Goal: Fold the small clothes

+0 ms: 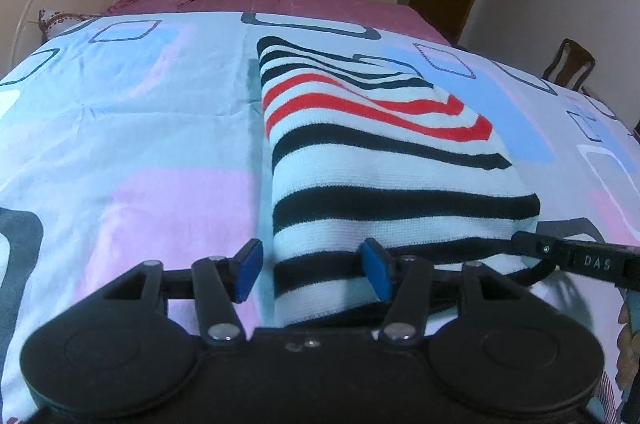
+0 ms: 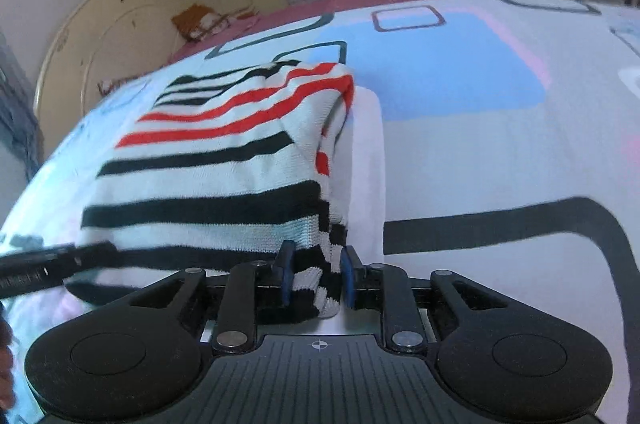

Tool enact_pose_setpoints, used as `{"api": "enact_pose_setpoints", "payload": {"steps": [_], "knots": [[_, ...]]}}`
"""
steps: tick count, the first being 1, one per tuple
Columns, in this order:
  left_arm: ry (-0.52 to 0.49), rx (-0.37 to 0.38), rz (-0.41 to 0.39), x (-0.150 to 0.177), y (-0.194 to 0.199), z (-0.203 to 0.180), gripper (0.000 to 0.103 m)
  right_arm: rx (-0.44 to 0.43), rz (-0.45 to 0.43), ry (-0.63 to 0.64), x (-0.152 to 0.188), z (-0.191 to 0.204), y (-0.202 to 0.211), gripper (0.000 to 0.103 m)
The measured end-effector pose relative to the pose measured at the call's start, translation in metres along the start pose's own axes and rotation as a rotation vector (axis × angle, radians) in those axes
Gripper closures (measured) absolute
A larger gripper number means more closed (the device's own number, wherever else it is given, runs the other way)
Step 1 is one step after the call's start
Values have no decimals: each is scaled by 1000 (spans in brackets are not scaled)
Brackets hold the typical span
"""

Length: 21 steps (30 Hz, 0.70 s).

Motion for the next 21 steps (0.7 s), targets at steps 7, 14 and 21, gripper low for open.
{"api": "enact_pose_setpoints", "payload": {"steps": [7, 14, 21], "knots": [[-24, -80, -9, 1, 1, -9, 9, 71, 43, 185, -4, 20, -6, 81], [19, -161, 15, 13, -3, -16, 0, 134, 22, 154, 0, 12, 0, 31], [27, -177, -37, 21, 36, -32, 0, 91, -42, 110, 9, 8, 46, 23]]}}
Point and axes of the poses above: each gripper's, at about its wrist camera, not at the fingertips, and y roughly against the way its jaws point, z to its left, x to its underside, the point moved 5 cm from there along -y, roughly the way its jaws point, and after that the axes turned 15 degrees about y, right-handed, at the moved point
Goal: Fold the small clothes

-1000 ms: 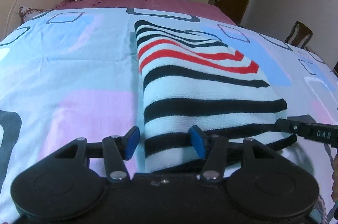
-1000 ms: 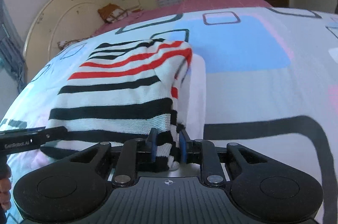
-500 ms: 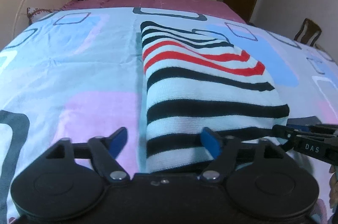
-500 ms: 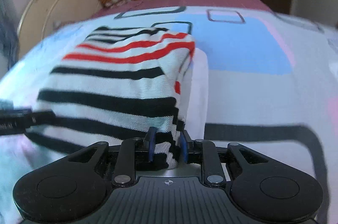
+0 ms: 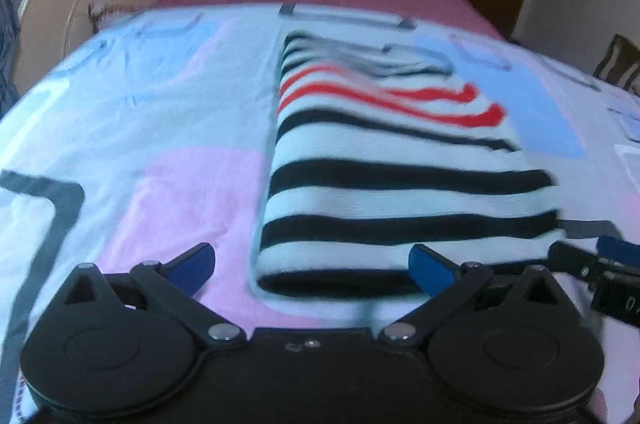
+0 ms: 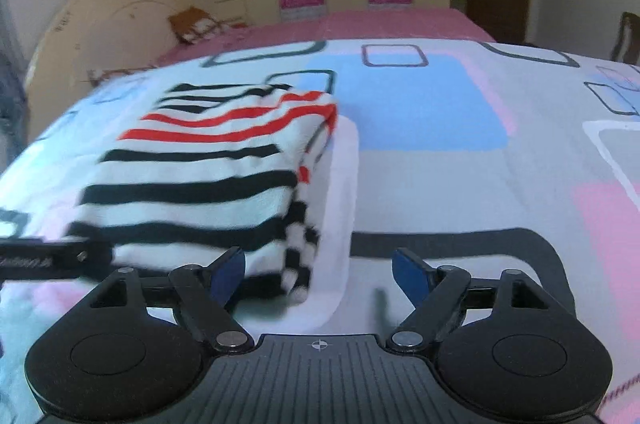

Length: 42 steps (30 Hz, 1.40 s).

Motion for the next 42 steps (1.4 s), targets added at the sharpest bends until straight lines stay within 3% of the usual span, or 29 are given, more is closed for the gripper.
{"api": "enact_pose_setpoints", "payload": {"steps": [3, 10, 12, 15, 23, 28, 42], "knots": [[-40, -12, -78, 8, 38, -8, 0, -48, -29, 26, 4, 4, 30, 23], [-23, -13, -137, 40, 136, -24, 0, -130, -95, 62, 19, 17, 110, 23], [-18, -35, -178, 51, 163, -27, 0, -124, -117, 61, 26, 18, 138, 22], [-27, -38, -214, 69, 201, -30, 0, -98, -174, 58, 34, 19, 184, 0], [10, -27, -209, 101, 252, -29, 0, -22, -291, 46, 45, 27, 274, 0], [27, -26, -227, 110, 274, -26, 0, 14, -331, 74, 56, 36, 297, 0], [39, -46, -268, 118, 295, -25, 0, -13, -369, 74, 63, 40, 309, 0]]}}
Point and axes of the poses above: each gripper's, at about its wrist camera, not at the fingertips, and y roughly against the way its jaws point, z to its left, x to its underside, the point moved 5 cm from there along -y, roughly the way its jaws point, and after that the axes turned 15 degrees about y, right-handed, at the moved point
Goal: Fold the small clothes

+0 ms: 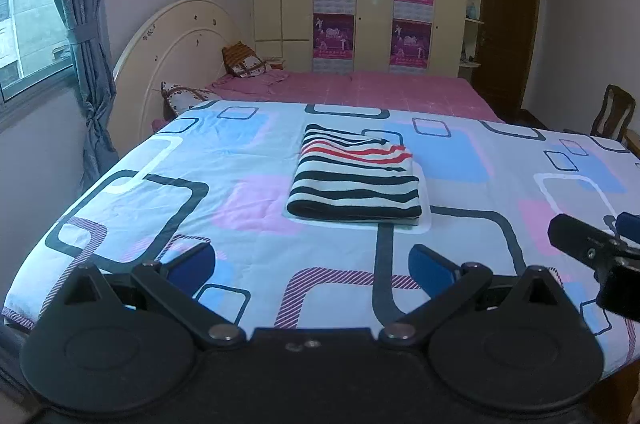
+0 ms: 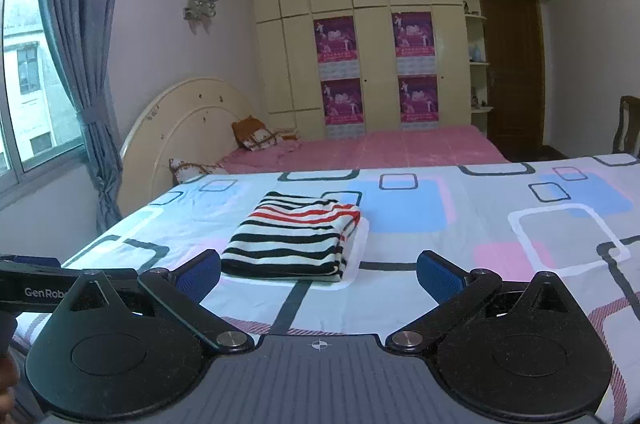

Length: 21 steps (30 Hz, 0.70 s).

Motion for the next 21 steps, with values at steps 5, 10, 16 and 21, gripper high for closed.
{"api": "enact_pose_setpoints", "payload": {"steps": [5, 10, 16, 21], "knots": [[-7, -9, -8, 0, 0, -3, 0, -2, -2, -7, 1, -3, 0, 0], [-9, -11, -1, 3, -1, -5, 0, 0, 1, -16, 4, -7, -1, 0], [-12, -15, -1, 3, -2, -7, 0, -4, 4, -15, 6, -9, -3, 0], [-16, -19, 2, 4, -3, -7, 0, -7, 4, -16, 6, -11, -3, 0]]}}
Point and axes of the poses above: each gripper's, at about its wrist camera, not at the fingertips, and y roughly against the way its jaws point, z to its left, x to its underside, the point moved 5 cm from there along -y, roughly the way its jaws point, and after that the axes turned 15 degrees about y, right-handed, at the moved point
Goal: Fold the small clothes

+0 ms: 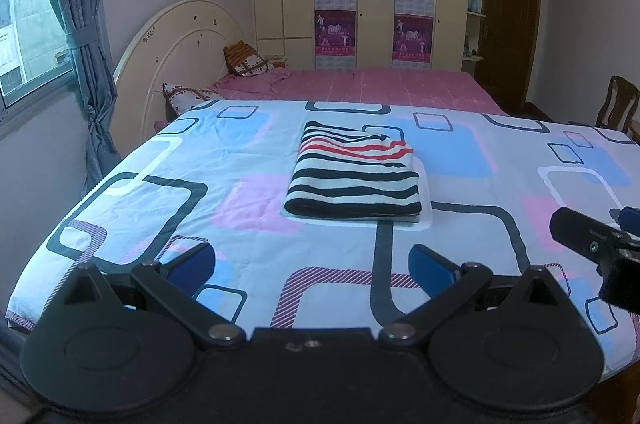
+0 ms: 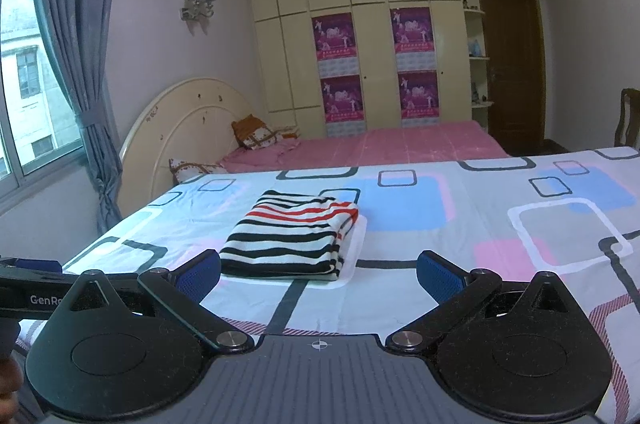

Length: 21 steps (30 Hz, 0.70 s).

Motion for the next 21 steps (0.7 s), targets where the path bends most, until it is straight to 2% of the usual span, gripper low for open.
{"api": "enact_pose_setpoints", "payload": {"steps": [21], "knots": [[-3, 0, 23, 0, -7, -5, 0, -8, 15, -1, 1, -4, -8, 0]]}}
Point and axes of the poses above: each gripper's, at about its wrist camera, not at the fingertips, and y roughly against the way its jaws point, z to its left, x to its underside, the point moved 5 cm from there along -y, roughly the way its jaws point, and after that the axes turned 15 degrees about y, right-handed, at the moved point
